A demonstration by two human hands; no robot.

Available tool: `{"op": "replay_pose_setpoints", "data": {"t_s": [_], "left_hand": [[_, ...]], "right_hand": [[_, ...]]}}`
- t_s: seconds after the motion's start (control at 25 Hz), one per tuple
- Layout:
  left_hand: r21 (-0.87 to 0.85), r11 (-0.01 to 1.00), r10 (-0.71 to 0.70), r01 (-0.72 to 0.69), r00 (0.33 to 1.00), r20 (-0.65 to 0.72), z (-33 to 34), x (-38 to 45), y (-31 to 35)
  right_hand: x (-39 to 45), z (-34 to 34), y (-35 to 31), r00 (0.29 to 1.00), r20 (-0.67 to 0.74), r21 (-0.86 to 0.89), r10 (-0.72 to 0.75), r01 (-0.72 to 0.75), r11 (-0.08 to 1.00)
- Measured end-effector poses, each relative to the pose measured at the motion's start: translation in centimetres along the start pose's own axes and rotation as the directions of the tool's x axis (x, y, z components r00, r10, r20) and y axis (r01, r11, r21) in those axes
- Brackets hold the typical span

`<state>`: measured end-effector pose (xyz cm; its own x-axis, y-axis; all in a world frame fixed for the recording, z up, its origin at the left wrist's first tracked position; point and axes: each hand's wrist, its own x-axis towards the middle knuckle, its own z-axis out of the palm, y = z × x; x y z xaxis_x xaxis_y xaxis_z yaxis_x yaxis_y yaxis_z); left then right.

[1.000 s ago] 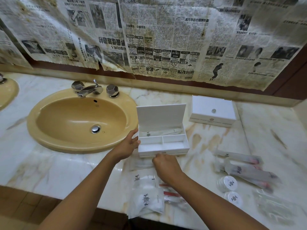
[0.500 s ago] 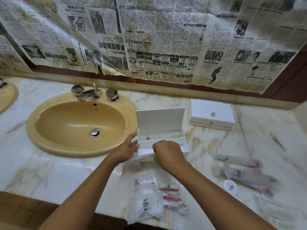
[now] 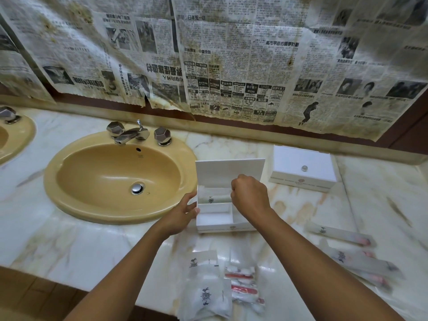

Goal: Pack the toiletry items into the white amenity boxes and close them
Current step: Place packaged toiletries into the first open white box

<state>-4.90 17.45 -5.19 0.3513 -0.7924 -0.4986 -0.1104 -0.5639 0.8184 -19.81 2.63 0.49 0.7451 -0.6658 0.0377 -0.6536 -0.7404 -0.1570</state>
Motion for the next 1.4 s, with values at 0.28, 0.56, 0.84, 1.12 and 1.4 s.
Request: {"op": "replay_pose_setpoints", "data": {"t_s": [0.28, 0.56, 0.84, 1.12, 1.4], "left_hand": [[0.022, 1.0, 0.004, -0.004, 1.0, 0.001, -0.1, -0.3, 0.4], [0.027, 1.0, -0.005, 0.005, 1.0, 0.003, -0.3, 0.1, 0.1], [0.025, 1.0, -0.002, 0.002, 1.0, 0.008, -0.3, 0.1, 0.1], [0.005, 1.0, -0.005, 0.005, 1.0, 0.008, -0.3, 0.4, -0.4], [-0.019, 1.0, -0.013, 0.013, 1.0, 0.011, -0.2, 0.7, -0.5]], "right_hand": [[1.5, 2.7, 0.5, 0.992, 0.123, 0.019, 0.036, -0.038, 0.999], [2.7, 4.0, 0.3, 0.977, 0.17, 0.162, 0.13, -0.158, 0.974], [3.2, 3.7, 0.3, 0.926, 0.342, 0.217, 0.16, -0.244, 0.945], [1.3, 4.0, -1.2, 0.922, 0.384, 0.186, 0.055, -0.135, 0.973], [-4.0, 2.3, -4.3, 0.981, -0.041, 0.219, -0.191, 0.195, 0.956]]}}
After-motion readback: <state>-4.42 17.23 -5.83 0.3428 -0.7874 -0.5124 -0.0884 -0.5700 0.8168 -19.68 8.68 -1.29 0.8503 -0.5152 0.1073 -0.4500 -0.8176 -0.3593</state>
